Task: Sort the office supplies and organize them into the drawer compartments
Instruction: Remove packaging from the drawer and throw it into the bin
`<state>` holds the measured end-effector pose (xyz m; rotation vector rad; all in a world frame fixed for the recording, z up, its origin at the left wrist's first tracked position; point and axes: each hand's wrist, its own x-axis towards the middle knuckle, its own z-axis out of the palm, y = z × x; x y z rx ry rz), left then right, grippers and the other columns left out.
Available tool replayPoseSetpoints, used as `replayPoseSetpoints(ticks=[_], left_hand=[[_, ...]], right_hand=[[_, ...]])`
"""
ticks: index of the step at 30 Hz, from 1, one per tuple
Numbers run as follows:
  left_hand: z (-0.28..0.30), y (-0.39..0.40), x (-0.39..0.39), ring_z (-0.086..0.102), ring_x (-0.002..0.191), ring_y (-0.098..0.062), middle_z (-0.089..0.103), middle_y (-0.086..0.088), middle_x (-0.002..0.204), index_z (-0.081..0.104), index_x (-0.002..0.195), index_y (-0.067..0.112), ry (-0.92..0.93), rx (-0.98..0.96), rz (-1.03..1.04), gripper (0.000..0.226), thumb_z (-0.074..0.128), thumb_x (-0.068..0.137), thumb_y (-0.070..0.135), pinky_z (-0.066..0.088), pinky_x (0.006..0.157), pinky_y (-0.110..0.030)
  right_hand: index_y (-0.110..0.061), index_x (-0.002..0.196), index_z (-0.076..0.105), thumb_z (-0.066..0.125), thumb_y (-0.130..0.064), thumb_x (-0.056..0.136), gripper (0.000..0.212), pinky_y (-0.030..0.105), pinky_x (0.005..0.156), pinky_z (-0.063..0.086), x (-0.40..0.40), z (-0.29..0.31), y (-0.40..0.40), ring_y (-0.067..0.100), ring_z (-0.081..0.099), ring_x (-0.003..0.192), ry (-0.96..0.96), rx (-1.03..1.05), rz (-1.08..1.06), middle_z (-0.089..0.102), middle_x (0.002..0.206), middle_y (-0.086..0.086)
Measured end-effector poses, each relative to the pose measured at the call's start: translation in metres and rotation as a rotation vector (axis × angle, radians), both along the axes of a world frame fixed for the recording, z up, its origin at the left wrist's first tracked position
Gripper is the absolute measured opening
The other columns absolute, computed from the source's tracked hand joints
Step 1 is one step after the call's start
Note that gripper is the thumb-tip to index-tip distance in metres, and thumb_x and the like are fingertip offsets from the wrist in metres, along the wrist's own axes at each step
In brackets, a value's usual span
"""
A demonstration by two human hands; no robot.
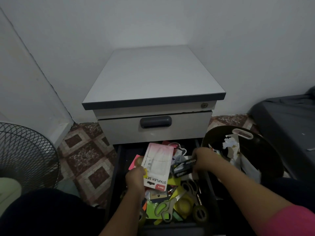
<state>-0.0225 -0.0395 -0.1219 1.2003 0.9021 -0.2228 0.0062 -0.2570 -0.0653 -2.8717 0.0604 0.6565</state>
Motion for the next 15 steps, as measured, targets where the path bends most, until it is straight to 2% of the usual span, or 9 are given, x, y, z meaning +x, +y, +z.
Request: replayPoseSetpoints(ticks=[4, 6, 9, 11, 13, 15], left_hand=[[0.008, -0.023, -0.006, 0.062, 0.073, -0.035, 0.063, -0.021, 0.086, 0.063, 0.096, -0.005, -0.086, -0.071, -0.120, 0.024, 0.045, 0.079, -0.006, 0.052, 0.061, -0.039], [0.011, -0.038, -0.006, 0.061, 0.072, -0.033, 0.063, -0.019, 0.086, 0.063, 0.098, -0.004, -0.109, -0.073, -0.199, 0.024, 0.046, 0.081, -0.006, 0.052, 0.061, -0.036], [0.015, -0.068, -0.004, 0.061, 0.068, -0.031, 0.063, -0.017, 0.080, 0.061, 0.098, -0.003, -0.110, -0.049, -0.281, 0.022, 0.049, 0.080, -0.008, 0.053, 0.059, -0.034], [0.020, -0.092, -0.005, 0.061, 0.068, -0.031, 0.062, -0.017, 0.077, 0.062, 0.089, -0.002, -0.127, -0.051, -0.346, 0.017, 0.049, 0.079, -0.009, 0.052, 0.068, -0.040], [0.025, -0.116, -0.004, 0.064, 0.074, -0.032, 0.065, -0.017, 0.080, 0.062, 0.086, -0.001, -0.183, -0.112, -0.455, 0.013, 0.051, 0.083, -0.007, 0.053, 0.075, -0.043], [0.032, -0.136, -0.004, 0.066, 0.081, -0.027, 0.067, -0.012, 0.086, 0.060, 0.091, 0.002, -0.230, -0.193, -0.575, 0.004, 0.056, 0.091, 0.004, 0.053, 0.079, -0.038]], right_hand=[[-0.005, 0.113, 0.064, 0.077, -0.020, 0.078, 0.041, 0.032, 0.080, 0.055, 0.000, 0.039, -0.042, 0.022, 0.064, 0.090, 0.094, 0.108, -0.211, 0.067, 0.107, 0.015], [-0.003, 0.110, 0.065, 0.076, -0.021, 0.079, 0.037, 0.031, 0.078, 0.055, -0.004, 0.053, -0.070, 0.022, 0.064, 0.083, 0.143, 0.078, -0.320, 0.069, 0.103, 0.015], [0.000, 0.114, 0.061, 0.075, -0.023, 0.080, 0.043, 0.034, 0.090, 0.053, -0.012, 0.065, -0.108, 0.025, 0.064, 0.096, 0.164, 0.017, -0.490, 0.066, 0.109, 0.015], [0.001, 0.118, 0.057, 0.073, -0.022, 0.083, 0.045, 0.038, 0.096, 0.050, -0.016, 0.065, -0.125, 0.028, 0.062, 0.105, 0.161, 0.038, -0.581, 0.063, 0.114, 0.017], [0.003, 0.118, 0.058, 0.073, -0.022, 0.083, 0.045, 0.041, 0.098, 0.049, -0.017, 0.061, -0.132, 0.030, 0.062, 0.106, 0.170, 0.104, -0.647, 0.064, 0.113, 0.019], [0.005, 0.123, 0.056, 0.073, -0.026, 0.083, 0.054, 0.041, 0.100, 0.047, -0.016, 0.057, -0.133, 0.032, 0.059, 0.110, 0.174, 0.164, -0.673, 0.062, 0.119, 0.019]])
